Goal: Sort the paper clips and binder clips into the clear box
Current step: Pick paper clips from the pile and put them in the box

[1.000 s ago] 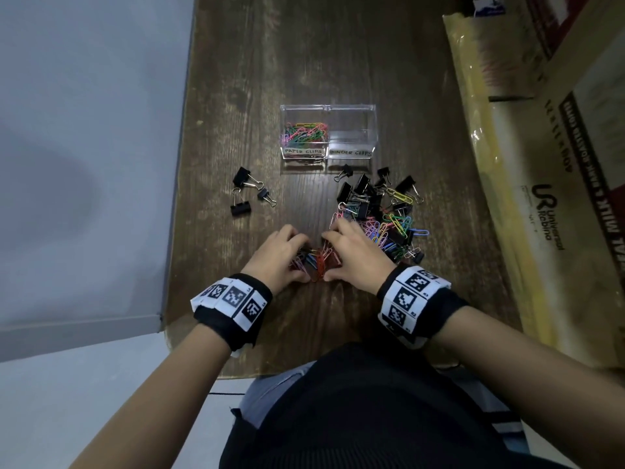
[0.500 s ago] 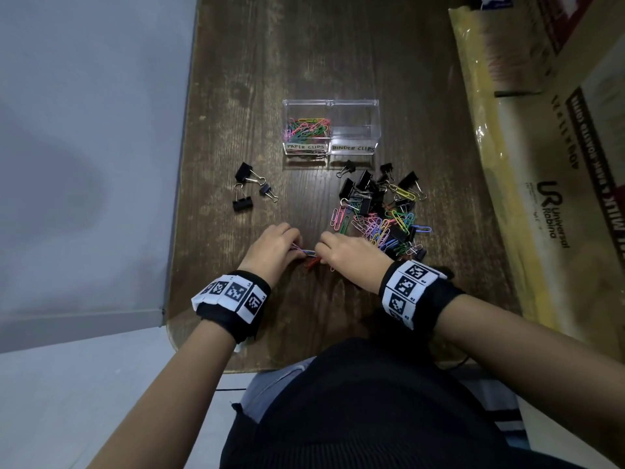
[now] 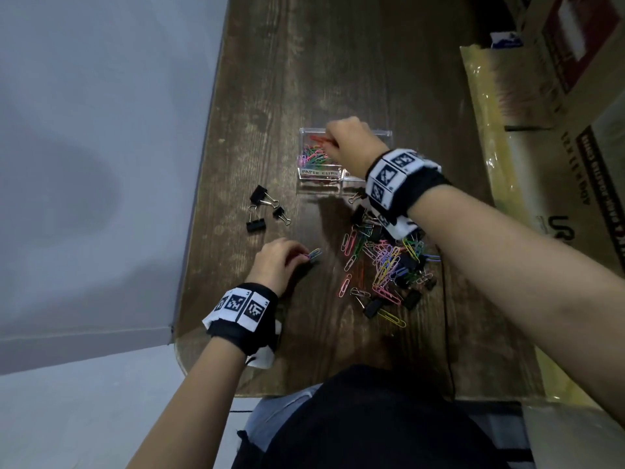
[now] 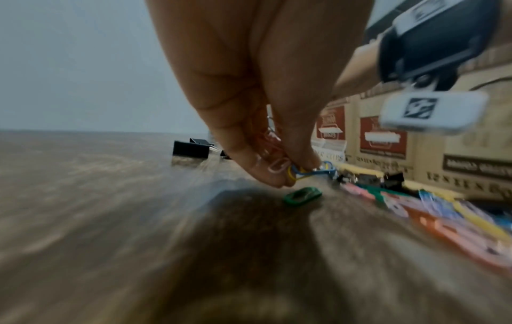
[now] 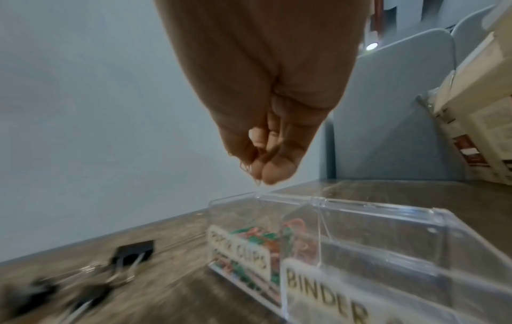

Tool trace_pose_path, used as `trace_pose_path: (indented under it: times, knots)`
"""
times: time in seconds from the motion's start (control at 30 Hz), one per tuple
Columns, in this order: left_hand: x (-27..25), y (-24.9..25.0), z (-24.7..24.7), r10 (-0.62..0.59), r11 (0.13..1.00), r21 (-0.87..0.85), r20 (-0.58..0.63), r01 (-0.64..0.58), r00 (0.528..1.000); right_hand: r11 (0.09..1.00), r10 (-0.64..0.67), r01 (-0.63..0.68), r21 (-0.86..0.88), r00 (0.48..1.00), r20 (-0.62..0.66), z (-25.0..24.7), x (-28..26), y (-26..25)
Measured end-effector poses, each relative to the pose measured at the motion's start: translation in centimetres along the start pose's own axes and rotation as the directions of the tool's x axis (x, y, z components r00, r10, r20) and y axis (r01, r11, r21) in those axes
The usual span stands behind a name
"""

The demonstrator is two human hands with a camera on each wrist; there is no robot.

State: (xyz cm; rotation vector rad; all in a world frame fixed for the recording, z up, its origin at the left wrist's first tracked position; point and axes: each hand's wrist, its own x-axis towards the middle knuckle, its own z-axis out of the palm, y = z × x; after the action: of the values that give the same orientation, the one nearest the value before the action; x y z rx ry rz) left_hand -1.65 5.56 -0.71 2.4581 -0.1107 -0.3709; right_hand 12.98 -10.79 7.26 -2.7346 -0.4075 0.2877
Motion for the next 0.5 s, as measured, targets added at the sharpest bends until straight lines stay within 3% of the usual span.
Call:
trace_pose_path:
  times: [0.13,0.27,0.37,0.5]
  knots:
    - [2.2,1.1,-1.3,-0.026,0.996,-0.092,-0.095,0.017,0.995,0.994,0.102,-0.104,0.029,0.993,0.061,0.3,2.3,0.0]
    - [7.1,3.8,-4.5,-0.026,0.988,-0.152,-0.245,-0.012,0.969,0.962,0.170,-0.146,0.230,0.981,-0.089,-0.5,-0.1,1.9]
    - [11.6,6.1,-6.1,-0.014,1.000,-0.003,-0.235,0.014,0.972,0.938,0.222,-0.173,0.299,0.966,-0.136,-0.6,-3.8,3.6]
    - [15.0,7.9,-6.2,-0.006,0.964,0.265,-0.106,0.034,0.994,0.923,0.241,-0.232,0.308,0.971,0.009,0.6,-8.8,5.0]
